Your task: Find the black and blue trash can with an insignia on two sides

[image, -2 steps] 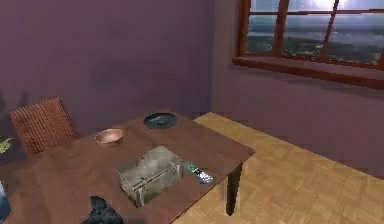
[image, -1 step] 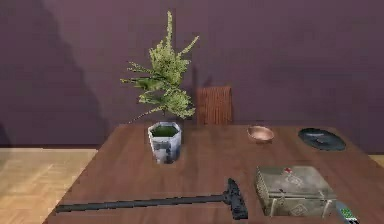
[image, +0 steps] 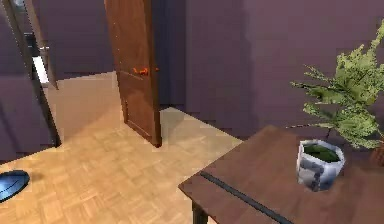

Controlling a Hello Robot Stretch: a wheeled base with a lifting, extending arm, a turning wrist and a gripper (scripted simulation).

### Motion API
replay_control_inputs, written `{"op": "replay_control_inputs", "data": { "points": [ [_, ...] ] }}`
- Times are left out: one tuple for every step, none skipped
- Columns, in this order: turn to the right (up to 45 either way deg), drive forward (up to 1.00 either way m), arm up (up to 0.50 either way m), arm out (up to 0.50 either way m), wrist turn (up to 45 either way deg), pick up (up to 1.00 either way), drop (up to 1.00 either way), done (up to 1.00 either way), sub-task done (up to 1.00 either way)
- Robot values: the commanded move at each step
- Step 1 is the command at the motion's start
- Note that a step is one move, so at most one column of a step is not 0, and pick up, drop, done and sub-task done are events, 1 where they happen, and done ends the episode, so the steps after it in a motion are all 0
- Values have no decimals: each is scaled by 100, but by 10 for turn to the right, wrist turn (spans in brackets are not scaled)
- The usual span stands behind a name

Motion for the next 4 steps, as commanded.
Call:
{"op": "replay_control_inputs", "data": {
  "points": [
    [-390,0,0,0,0,0,0,0,0],
    [0,85,0,0,0,0,0,0,0],
    [150,0,0,0,0,0,0,0,0],
    [0,100,0,0,0,0,0,0,0]
  ]
}}
